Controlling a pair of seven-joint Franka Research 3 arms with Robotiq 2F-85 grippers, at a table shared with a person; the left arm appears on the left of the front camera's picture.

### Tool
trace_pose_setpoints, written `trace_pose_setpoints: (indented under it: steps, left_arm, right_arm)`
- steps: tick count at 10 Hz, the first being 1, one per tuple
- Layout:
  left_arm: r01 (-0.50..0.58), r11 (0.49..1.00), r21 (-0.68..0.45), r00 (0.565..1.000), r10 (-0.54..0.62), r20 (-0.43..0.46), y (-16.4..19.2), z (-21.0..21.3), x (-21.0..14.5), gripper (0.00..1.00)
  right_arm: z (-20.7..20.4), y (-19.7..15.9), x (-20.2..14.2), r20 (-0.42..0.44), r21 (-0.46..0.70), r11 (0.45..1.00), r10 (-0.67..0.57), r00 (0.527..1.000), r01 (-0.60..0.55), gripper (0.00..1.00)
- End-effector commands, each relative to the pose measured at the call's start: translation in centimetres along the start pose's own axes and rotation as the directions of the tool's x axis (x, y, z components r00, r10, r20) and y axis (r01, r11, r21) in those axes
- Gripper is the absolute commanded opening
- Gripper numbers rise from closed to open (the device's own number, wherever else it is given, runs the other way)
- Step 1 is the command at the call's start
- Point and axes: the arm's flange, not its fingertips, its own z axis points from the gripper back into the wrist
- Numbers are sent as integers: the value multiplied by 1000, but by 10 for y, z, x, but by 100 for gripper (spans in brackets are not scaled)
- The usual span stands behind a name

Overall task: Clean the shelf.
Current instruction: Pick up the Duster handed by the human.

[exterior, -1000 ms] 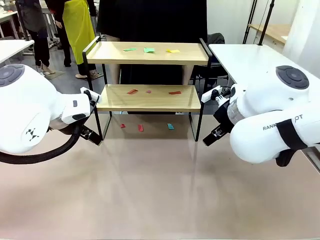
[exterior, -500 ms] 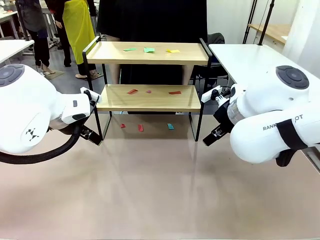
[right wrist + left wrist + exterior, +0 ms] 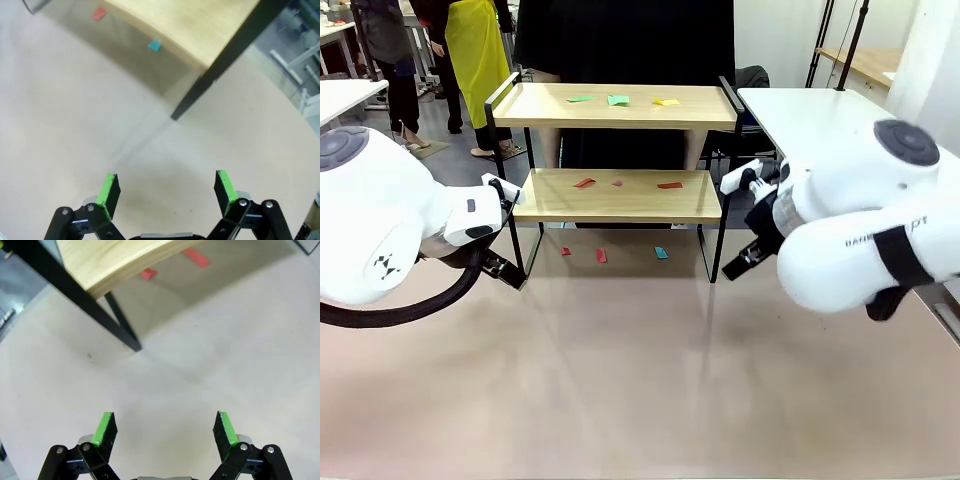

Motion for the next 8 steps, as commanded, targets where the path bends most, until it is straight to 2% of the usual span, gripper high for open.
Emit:
trace_pose_setpoints:
  steps: [1,3,5,6,7,8]
  left_arm:
    - [10,992,-123,999,-6,34,8,30,30,100]
    - [67,967,-245,997,-55,54,69,71,40,100]
    - [152,912,-381,988,-126,92,120,102,40,100]
    - [198,876,-441,980,-161,120,155,116,36,100]
    - [285,807,-517,958,-221,184,188,122,28,100]
    - [363,762,-536,930,-262,258,215,124,19,100]
  right_arm:
    - [38,-34,32,67,40,999,-15,998,12,100]
    - [78,-62,38,117,57,998,-28,993,21,100]
    - [122,-101,22,192,129,990,26,981,-52,100]
    - [148,-128,4,278,158,981,63,958,-110,100]
    - [166,-158,-15,354,173,969,104,929,-175,100]
    - [175,-189,-34,350,106,987,79,933,-123,100]
